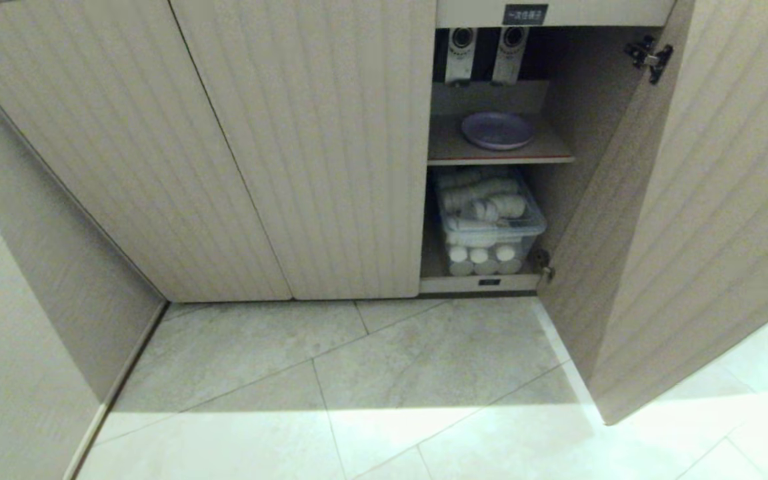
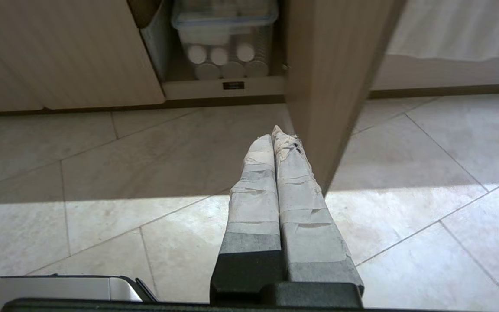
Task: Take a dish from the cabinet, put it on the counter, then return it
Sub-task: Close the cabinet door
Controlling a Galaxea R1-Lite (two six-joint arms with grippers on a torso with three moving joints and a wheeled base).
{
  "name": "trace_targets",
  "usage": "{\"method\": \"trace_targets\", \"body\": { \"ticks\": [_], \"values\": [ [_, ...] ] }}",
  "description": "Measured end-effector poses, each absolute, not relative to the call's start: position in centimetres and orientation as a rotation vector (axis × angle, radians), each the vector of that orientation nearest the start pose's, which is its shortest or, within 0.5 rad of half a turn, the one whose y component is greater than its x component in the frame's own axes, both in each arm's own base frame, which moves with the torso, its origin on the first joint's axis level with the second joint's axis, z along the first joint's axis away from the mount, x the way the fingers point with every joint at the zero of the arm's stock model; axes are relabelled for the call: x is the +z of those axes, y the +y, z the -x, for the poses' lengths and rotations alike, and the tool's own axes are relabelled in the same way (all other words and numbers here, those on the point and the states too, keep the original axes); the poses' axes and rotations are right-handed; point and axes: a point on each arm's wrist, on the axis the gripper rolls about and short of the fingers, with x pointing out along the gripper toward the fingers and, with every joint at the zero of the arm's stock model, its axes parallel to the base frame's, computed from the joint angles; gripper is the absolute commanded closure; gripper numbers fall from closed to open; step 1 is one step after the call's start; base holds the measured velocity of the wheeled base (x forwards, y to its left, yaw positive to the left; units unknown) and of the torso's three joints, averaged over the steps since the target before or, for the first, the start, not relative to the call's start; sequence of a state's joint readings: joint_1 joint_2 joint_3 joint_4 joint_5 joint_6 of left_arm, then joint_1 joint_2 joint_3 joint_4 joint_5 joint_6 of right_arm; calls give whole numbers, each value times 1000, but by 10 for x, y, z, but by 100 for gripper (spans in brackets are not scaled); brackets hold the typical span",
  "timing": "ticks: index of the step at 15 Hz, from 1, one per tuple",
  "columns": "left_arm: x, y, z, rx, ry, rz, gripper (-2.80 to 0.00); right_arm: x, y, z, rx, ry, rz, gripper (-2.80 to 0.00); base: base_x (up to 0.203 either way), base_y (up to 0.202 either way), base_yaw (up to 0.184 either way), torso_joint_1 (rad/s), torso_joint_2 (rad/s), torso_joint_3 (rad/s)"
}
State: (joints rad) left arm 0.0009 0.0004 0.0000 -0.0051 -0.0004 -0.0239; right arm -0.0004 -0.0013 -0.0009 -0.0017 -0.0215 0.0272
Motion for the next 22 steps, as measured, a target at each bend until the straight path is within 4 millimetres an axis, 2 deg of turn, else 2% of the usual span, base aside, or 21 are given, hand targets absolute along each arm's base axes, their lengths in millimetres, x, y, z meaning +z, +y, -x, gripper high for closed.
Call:
{"method": "trace_targets", "body": {
  "ticks": [19, 22],
  "values": [
    [76, 0, 23, 0, -4, 24, 0, 76, 0, 23, -23, -3, -27, 0, 0, -194, 1, 1, 3, 3],
    [76, 0, 23, 0, -3, 24, 0, 76, 0, 23, -23, -4, -27, 0, 0, -88, 1, -1, 0, 3]
  ]
}}
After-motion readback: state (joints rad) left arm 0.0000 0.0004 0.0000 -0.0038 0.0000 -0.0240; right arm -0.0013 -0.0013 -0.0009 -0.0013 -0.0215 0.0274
